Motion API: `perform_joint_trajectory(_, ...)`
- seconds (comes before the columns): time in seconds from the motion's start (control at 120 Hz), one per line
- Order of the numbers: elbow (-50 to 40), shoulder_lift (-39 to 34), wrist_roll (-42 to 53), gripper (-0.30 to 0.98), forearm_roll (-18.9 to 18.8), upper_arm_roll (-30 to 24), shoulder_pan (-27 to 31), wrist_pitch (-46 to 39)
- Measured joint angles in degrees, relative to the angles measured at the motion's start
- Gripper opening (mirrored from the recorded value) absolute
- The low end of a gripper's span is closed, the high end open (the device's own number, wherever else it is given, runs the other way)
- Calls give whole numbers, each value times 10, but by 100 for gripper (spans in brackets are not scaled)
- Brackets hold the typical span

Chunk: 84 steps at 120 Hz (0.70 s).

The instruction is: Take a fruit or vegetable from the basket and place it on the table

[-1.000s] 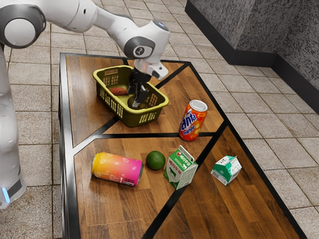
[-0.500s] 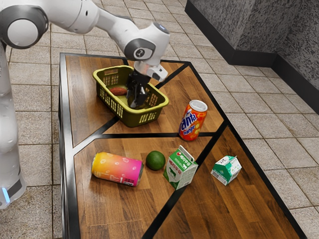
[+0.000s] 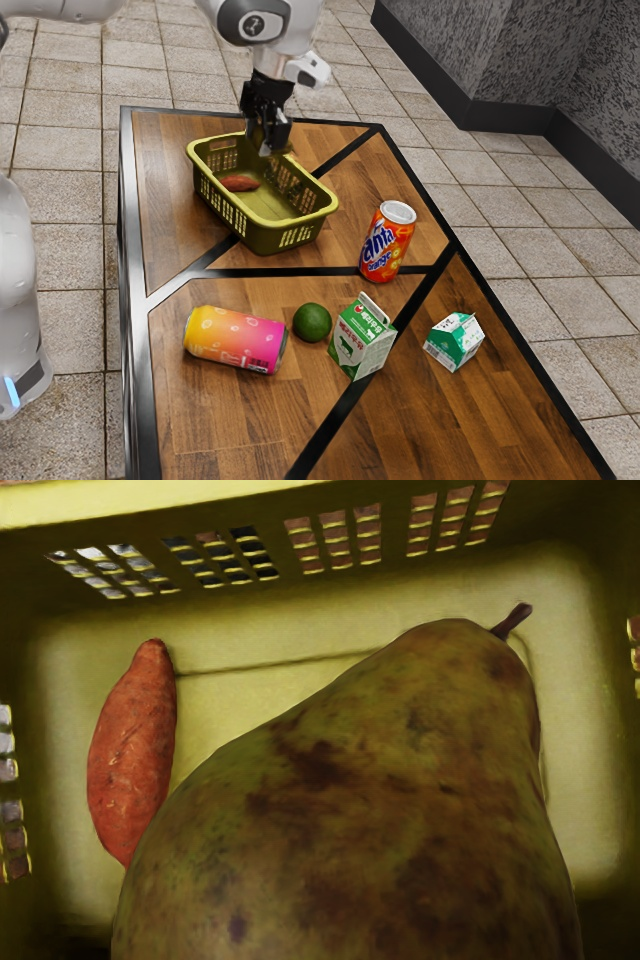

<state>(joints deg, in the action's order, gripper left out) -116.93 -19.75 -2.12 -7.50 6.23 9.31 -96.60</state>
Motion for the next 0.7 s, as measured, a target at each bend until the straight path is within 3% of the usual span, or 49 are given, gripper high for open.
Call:
perform_joint_trajectory(0.192,2,-58,-22,31,2,-48,-1,67)
perform_joint_trajectory(0.7,0,-85,-51,30,56,-143,-4,148)
